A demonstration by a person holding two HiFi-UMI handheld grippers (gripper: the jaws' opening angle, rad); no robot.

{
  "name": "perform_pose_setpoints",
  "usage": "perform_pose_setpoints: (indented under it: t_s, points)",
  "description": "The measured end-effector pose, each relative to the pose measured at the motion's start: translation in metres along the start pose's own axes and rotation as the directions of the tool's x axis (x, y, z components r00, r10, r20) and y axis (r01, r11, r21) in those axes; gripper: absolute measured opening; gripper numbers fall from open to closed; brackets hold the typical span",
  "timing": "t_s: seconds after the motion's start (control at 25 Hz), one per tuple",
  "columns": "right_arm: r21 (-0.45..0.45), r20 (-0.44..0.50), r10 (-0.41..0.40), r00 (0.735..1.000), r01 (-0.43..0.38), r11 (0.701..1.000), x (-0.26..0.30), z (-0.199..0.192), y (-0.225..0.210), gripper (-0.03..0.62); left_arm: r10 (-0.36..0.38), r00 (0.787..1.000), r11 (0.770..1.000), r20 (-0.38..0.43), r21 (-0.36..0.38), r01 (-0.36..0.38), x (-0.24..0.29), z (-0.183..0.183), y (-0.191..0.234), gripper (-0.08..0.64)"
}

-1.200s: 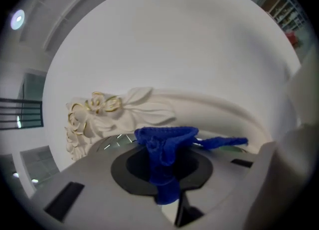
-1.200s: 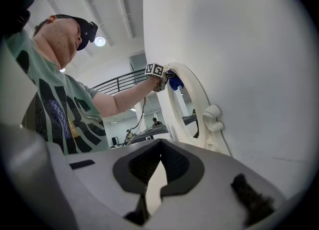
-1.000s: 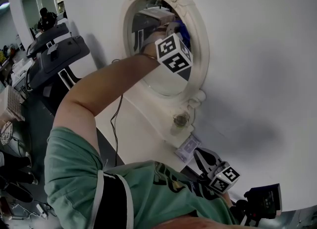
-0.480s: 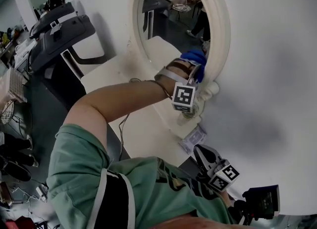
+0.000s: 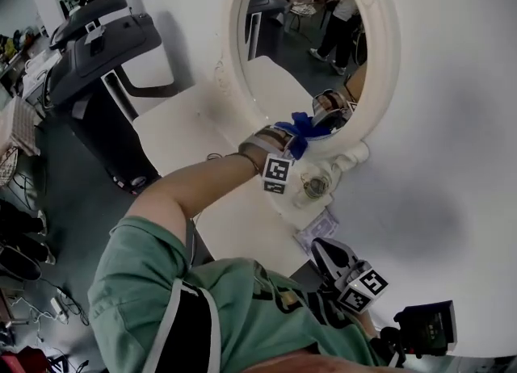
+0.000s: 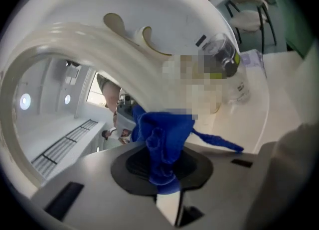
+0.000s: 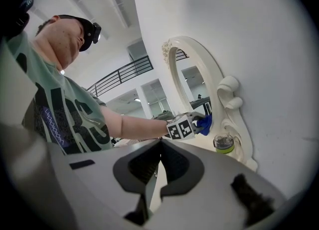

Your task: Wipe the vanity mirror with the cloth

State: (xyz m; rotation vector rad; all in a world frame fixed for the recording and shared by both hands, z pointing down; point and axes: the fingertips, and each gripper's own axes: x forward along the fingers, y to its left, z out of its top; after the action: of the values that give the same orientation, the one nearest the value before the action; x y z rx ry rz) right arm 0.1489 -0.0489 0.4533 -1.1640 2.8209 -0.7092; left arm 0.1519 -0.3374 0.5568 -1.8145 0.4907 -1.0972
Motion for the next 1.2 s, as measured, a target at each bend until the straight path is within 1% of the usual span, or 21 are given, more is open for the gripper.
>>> perform_pose_setpoints:
  t_s: [0.08,0.12,0.16,0.2,0.24,0.32,0.44,0.52,0.56,0.64,0.68,0.72,0.8,0.84,0.88,0.92,1.0,1.04,1.08,1.12,1.2]
  points:
    - [-0.022,-0.003,-0.013,1.000,0.013,1.000,0.006,0.008,-0.002,0.012,-0.016,1.000,0.991,0.023,-0.130,0.019,-0.012,-0.018,-0.008,0.080]
    - [-0.035,-0.003,-0.024,1.000,0.024,0.999,0.010,0.014,-0.005,0.012,-0.018,0.999,0.980,0.033,-0.200,0.024,-0.020,-0.027,-0.012,0.081]
    - [-0.046,0.000,-0.035,0.999,0.035,0.998,0.013,0.019,-0.008,0.012,-0.022,0.999,0.960,0.046,-0.279,0.034,-0.030,-0.036,-0.016,0.081]
    - [-0.054,0.007,-0.048,0.999,0.048,0.997,0.016,0.025,-0.010,0.012,-0.032,0.997,0.928,0.068,-0.368,0.055,-0.042,-0.043,-0.022,0.081]
    - [-0.060,0.018,-0.063,0.998,0.064,0.996,0.019,0.031,-0.012,0.012,-0.046,0.994,0.885,0.100,-0.457,0.087,-0.056,-0.048,-0.030,0.081]
    - [-0.070,0.049,-0.101,0.994,0.104,0.992,0.023,0.042,-0.012,0.012,-0.069,0.981,0.781,0.182,-0.602,0.166,-0.086,-0.051,-0.051,0.081]
    - [-0.069,0.090,-0.169,0.982,0.176,0.982,0.031,0.051,-0.007,0.012,-0.072,0.952,0.623,0.298,-0.732,0.276,-0.129,-0.054,-0.087,0.082]
    - [-0.044,0.119,-0.228,0.966,0.235,0.971,0.039,0.046,-0.007,0.012,-0.098,0.919,0.533,0.381,-0.760,0.372,-0.148,-0.059,-0.114,0.081]
    - [-0.030,0.131,-0.252,0.959,0.257,0.966,0.043,0.042,-0.007,0.012,-0.117,0.901,0.501,0.418,-0.758,0.417,-0.155,-0.061,-0.125,0.082]
    - [-0.030,0.130,-0.255,0.958,0.261,0.965,0.049,0.046,-0.010,0.012,-0.139,0.880,0.459,0.455,-0.758,0.464,-0.165,-0.060,-0.142,0.083]
    - [-0.041,0.119,-0.242,0.963,0.248,0.968,0.051,0.051,-0.010,0.012,-0.143,0.878,0.448,0.457,-0.761,0.470,-0.171,-0.057,-0.147,0.083]
    - [-0.049,0.109,-0.228,0.968,0.234,0.971,0.051,0.055,-0.009,0.012,-0.148,0.877,0.445,0.456,-0.761,0.471,-0.178,-0.052,-0.151,0.083]
    - [-0.050,0.107,-0.210,0.972,0.217,0.975,0.045,0.059,-0.002,0.012,-0.150,0.879,0.456,0.453,-0.757,0.468,-0.196,-0.041,-0.154,0.083]
    - [-0.047,0.111,-0.204,0.973,0.210,0.977,0.038,0.060,0.001,0.012,-0.140,0.883,0.455,0.449,-0.763,0.460,-0.204,-0.035,-0.153,0.083]
    - [-0.043,0.114,-0.196,0.974,0.202,0.978,0.029,0.060,0.001,0.012,-0.121,0.890,0.441,0.440,-0.779,0.446,-0.211,-0.027,-0.150,0.083]
    - [-0.035,0.116,-0.187,0.975,0.192,0.981,0.018,0.060,-0.001,0.012,-0.096,0.898,0.411,0.429,-0.805,0.428,-0.216,-0.018,-0.147,0.083]
    - [-0.006,0.126,-0.162,0.979,0.164,0.986,-0.008,0.058,-0.008,0.012,-0.041,0.910,0.319,0.413,-0.858,0.403,-0.227,0.002,-0.140,0.083]
    - [0.005,0.131,-0.146,0.981,0.147,0.989,-0.020,0.057,-0.012,0.012,-0.018,0.910,0.271,0.414,-0.874,0.404,-0.233,0.013,-0.137,0.083]
    - [0.010,0.133,-0.130,0.982,0.130,0.991,-0.033,0.055,-0.015,0.012,0.000,0.907,0.231,0.420,-0.883,0.409,-0.238,0.026,-0.134,0.083]
    - [0.007,0.131,-0.115,0.985,0.115,0.993,-0.044,0.051,-0.017,0.011,0.014,0.905,0.205,0.425,-0.887,0.413,-0.243,0.039,-0.133,0.083]
    - [-0.008,0.114,-0.089,0.990,0.091,0.996,-0.063,0.040,-0.023,0.011,0.041,0.905,0.175,0.424,-0.894,0.412,-0.252,0.062,-0.130,0.083]
